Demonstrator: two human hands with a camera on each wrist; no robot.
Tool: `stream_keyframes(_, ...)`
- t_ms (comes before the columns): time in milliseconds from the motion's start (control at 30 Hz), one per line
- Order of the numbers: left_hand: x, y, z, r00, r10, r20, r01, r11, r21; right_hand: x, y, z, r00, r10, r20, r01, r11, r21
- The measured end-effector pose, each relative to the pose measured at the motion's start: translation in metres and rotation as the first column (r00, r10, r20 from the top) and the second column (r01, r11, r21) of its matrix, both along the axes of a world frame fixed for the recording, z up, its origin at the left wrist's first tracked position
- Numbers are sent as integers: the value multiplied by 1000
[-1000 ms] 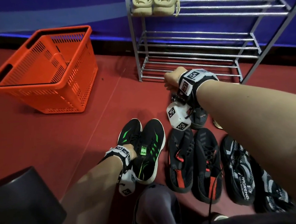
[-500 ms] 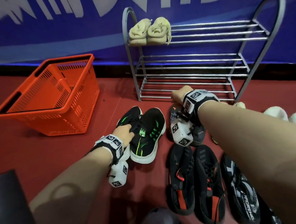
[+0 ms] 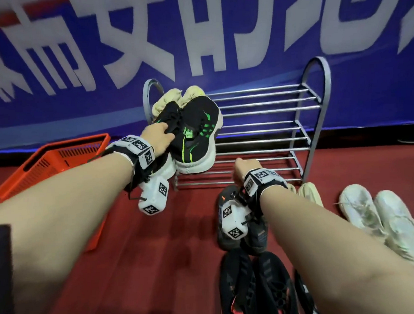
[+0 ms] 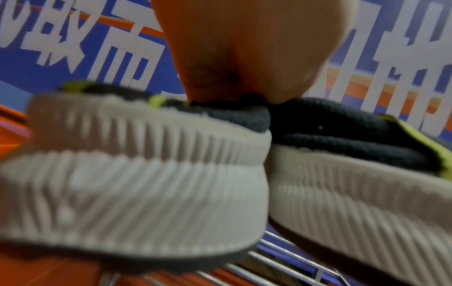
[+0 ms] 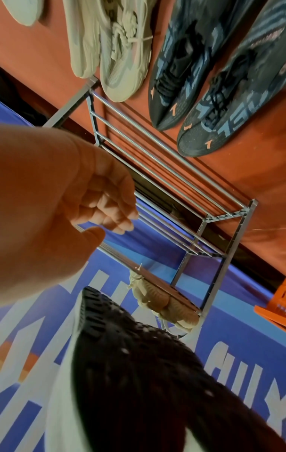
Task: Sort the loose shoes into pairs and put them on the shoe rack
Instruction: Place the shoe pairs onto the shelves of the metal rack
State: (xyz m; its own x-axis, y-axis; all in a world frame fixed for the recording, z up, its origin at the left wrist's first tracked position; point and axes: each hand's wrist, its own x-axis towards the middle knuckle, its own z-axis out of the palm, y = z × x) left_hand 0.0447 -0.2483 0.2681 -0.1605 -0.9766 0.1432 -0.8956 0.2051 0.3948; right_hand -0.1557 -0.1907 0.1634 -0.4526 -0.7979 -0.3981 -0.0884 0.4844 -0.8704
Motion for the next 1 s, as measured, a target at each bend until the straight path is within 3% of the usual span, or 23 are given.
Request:
stream_keyframes(233, -65, -56, 41, 1000, -25, 3, 26, 996, -87, -7, -30, -27, 996, 23, -81, -24, 1000, -12)
stream_keyframes(433, -119, -101, 59, 999, -27, -21, 24, 992, -122, -7, -68, -70, 996, 59, 61, -56, 997, -53)
stream_keyframes(567, -149, -133, 60, 998, -50, -27, 46, 989, -144, -20, -74, -86, 985, -11, 173, 19, 999, -44)
stream_keyframes(1000, -199, -195, 17, 999, -53, 0, 53, 988, -143, -36, -113, -153, 996, 43, 83, -45, 998, 32)
